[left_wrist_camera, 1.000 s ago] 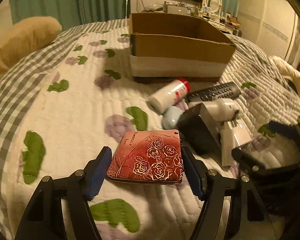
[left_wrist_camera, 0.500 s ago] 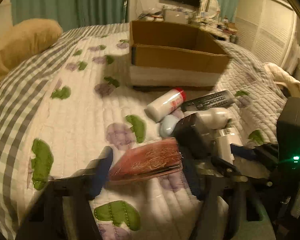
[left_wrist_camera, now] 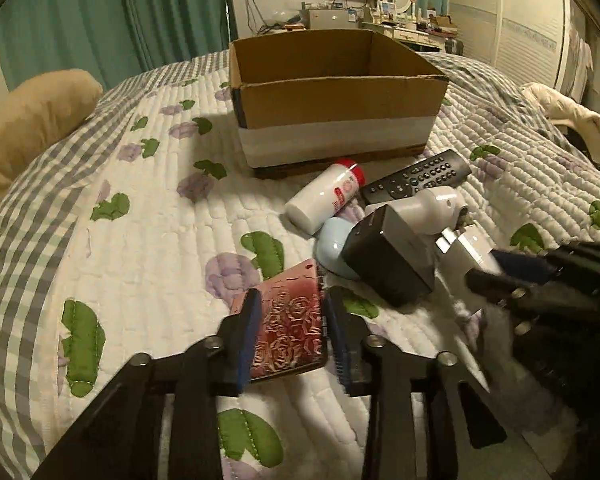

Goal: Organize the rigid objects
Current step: 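Grasp the pink rose card case with left gripper while right gripper grasps a white plug adapter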

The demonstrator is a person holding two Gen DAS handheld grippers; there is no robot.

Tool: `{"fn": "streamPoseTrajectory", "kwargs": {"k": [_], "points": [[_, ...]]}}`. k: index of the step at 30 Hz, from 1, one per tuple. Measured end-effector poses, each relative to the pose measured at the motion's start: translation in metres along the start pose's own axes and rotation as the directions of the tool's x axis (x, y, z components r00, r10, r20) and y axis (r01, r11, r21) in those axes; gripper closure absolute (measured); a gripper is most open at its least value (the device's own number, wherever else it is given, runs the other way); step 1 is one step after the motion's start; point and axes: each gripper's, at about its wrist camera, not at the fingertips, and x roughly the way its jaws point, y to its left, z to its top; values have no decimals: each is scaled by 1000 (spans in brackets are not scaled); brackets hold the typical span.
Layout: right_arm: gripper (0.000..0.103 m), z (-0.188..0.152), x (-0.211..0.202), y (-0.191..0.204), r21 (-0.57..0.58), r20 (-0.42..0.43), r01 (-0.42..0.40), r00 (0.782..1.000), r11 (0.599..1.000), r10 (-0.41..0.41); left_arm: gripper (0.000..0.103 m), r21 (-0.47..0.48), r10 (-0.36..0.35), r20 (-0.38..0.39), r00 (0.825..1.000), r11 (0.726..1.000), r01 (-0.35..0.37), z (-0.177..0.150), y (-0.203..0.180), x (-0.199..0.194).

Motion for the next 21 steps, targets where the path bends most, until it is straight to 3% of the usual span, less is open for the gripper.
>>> {"fn": "streamPoseTrajectory", "kwargs": {"k": [2, 7, 8, 10, 11, 13, 16, 21], "points": [[81, 2, -3, -3, 9, 10, 0, 1000, 1000, 0, 52, 19, 29, -15, 999, 999, -29, -1, -2, 4], [81, 2, -1, -4, 16, 6, -6, 1000, 1000, 6, 52, 153, 125, -37, 992, 981, -118, -13, -22, 21], [81, 2, -1, -4, 14, 6, -6, 1000, 1000, 6, 56, 169, 134, -33, 990, 978, -127, -14, -24, 20], [81, 1, -2, -5, 15, 8, -7, 1000, 1000, 7, 76, 183, 119, -1, 993, 976, -117, -12, -28, 10], [81, 1, -3, -6, 17, 10, -10, 1000, 1000, 9, 80, 186, 121, 14, 993, 975, -121, -10, -29, 5], [81, 1, -4, -7, 18, 12, -11, 1000, 1000, 11, 88, 176, 137, 55, 989, 974, -145, -3, -27, -8], [81, 2, -7, -6, 19, 24, -16, 1000, 1000, 16, 91, 119, 160, 87, 983, 978, -170, 10, -9, -23], [81, 6, -7, -5, 21, 30, -23, 999, 1000, 22, 91, 33, 194, 61, 979, 980, -196, 19, 22, -14]]}}
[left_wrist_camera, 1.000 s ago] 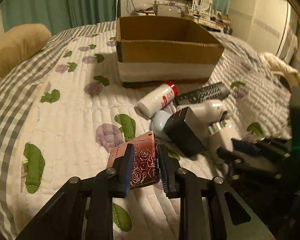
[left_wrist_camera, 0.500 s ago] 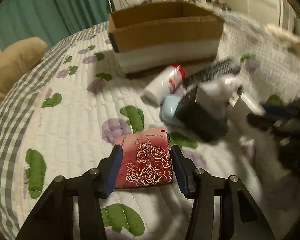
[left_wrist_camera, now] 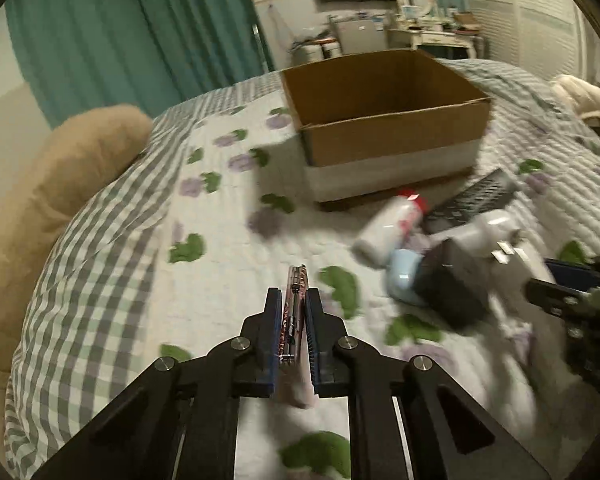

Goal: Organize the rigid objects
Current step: 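Grasp the pink rose card case with left gripper while right gripper grasps a white plug adapter, then carry card case into the box with left gripper while right gripper drops adapter inside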

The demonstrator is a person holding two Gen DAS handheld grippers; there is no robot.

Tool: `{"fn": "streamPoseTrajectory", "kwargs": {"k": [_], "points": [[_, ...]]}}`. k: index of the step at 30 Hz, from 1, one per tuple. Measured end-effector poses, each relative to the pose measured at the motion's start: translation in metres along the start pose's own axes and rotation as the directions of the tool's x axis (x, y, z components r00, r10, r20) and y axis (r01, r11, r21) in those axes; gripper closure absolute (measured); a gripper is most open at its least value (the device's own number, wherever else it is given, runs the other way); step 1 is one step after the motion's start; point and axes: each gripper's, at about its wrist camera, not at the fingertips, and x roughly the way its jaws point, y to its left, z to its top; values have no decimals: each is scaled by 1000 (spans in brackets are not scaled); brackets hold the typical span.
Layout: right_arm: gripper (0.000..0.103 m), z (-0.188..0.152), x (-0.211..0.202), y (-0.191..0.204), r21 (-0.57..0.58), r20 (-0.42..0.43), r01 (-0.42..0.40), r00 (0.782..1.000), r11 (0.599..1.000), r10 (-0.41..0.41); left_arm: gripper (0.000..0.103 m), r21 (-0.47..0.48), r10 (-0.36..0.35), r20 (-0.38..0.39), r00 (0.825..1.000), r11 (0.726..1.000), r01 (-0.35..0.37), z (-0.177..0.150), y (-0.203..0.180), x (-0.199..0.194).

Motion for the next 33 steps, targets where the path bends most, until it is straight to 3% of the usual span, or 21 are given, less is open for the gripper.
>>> {"fn": "streamPoseTrajectory", "kwargs": {"k": [3, 6, 8, 12, 21, 33], "points": [[81, 0, 2, 1, 2, -5, -4, 1000, 1000, 4, 91, -10, -13, -24, 1000, 1000, 13, -1, 2, 9], [81, 1, 0, 0, 5, -3, -11, 1000, 1000, 11, 91, -23, -139, -55, 989, 990, 138, 0, -1, 11], [81, 2, -1, -2, 14, -1, -21, 1000, 1000, 21, 91, 17, -95, -65, 993, 995, 96, -1, -10, 17], [81, 3, -5, -3, 16, 9, -18, 1000, 1000, 18, 93, 13, -74, -64, 995, 997, 75, -2, -11, 21], [81, 27, -47, -6, 6, 122, -33, 992, 999, 32, 94, -26, -148, 72, 986, 988, 150, 29, 0, -31], [81, 100, -128, -19, -41, 284, -54, 957, 998, 63, 93, -32, -194, 188, 963, 979, 204, 101, -2, -62]]}}
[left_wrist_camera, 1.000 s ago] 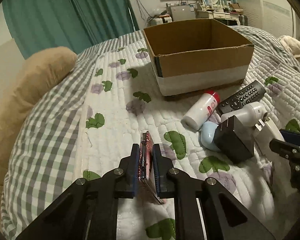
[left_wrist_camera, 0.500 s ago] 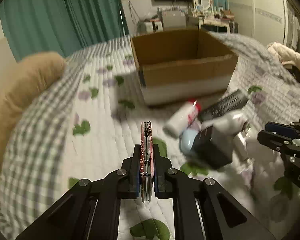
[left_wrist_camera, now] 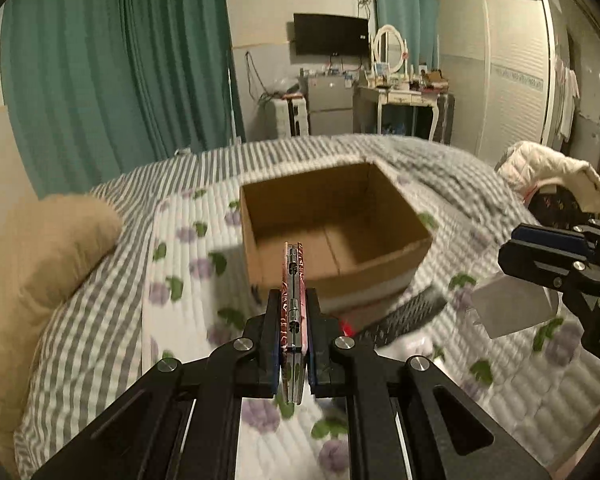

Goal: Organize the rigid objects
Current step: 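Carry card case into the box with left gripper while right gripper drops adapter inside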

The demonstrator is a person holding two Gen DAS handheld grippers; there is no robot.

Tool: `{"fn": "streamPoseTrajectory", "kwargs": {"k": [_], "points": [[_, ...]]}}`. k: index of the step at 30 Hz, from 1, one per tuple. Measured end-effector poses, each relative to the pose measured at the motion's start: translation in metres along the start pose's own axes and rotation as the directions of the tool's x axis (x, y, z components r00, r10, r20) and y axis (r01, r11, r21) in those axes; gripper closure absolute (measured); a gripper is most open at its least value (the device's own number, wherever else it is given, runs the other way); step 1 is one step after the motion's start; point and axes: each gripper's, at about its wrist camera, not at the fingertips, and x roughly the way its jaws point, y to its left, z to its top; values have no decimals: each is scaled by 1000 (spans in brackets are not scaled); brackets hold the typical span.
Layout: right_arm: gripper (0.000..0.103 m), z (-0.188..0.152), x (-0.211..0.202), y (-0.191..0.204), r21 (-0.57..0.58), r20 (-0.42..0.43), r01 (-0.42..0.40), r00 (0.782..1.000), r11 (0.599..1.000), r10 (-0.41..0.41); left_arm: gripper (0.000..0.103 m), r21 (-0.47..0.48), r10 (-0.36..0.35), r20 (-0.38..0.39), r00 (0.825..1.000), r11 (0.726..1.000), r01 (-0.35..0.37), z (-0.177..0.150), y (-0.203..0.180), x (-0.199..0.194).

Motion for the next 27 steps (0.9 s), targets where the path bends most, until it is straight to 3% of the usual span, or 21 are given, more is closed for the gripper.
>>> {"fn": "streamPoseTrajectory", "kwargs": {"k": [6, 11, 19, 25, 27], "points": [[81, 39, 16, -10, -14, 8, -3, 1000, 1000, 3, 93, -10, -21, 31, 999, 1000, 22, 39, -2, 18], [81, 65, 43, -18, -29, -2, 10, 1000, 1000, -10, 93, -35, -23, 8, 1000, 999, 23, 58, 6, 51], [81, 82, 92, -31, -3, -35, -4, 999, 1000, 4, 93, -54, -54, -83, 995, 997, 50, 55, 7, 122], [81, 82, 118, -39, 7, -55, -8, 998, 1000, 8, 89, -50, -57, -71, 996, 997, 54, 52, 5, 141], [81, 84, 126, -43, 11, -60, -7, 998, 1000, 7, 82, -55, -64, -68, 996, 997, 61, 55, 6, 141]]}}
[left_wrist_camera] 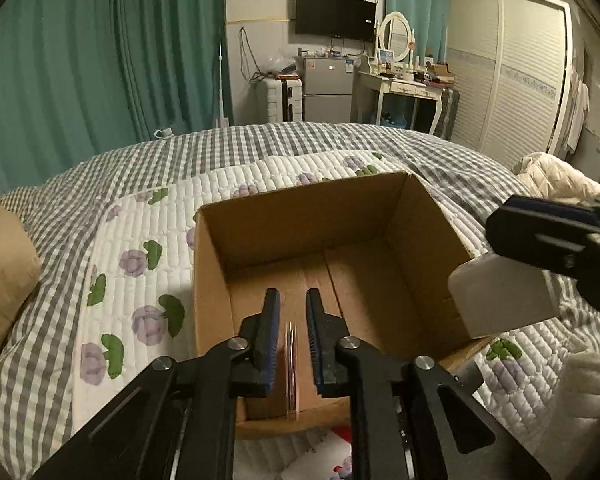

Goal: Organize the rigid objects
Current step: 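Carry card case into the box with left gripper while right gripper drops adapter inside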

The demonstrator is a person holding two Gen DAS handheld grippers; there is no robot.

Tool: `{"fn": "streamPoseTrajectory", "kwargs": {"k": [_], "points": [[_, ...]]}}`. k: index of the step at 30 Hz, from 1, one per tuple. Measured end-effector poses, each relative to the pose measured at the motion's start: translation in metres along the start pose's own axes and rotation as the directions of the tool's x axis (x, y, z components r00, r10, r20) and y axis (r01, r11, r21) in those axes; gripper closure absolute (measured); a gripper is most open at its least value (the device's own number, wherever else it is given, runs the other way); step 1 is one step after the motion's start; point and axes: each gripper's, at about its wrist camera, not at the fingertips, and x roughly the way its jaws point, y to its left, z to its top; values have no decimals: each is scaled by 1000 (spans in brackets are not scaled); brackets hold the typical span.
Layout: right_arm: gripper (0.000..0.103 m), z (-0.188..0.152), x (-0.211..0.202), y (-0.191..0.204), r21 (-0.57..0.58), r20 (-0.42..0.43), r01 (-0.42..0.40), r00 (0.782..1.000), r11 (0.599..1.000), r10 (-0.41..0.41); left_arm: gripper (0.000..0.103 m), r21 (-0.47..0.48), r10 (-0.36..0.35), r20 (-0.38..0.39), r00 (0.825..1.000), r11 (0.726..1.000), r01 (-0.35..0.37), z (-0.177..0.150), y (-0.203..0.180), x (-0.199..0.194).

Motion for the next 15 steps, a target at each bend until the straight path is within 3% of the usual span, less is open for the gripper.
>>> {"fn": "streamPoseTrajectory", "kwargs": {"k": [3, 12, 13, 14, 15], "points": [[81, 2, 9, -3, 6, -4, 5, 1000, 1000, -5, 71, 7, 14, 14, 1000, 1000, -14, 3, 2, -2], [81, 9, 31, -8, 32, -9, -3, 1000, 999, 3, 65, -27, 67, 27, 997, 997, -66, 5, 14, -14], [78, 10, 33, -9, 47, -15, -9, 1000, 999, 10, 62, -29, 68, 27, 997, 997, -67, 5, 15, -16], [58, 10, 34, -11, 71, -25, -6, 1000, 997, 8, 50, -32, 76, 32, 997, 997, -75, 4, 17, -21], [45, 9, 30, -12, 92, -13, -2, 1000, 996, 3, 42, -34, 81, 41, 996, 996, -80, 3, 18, -26]]}}
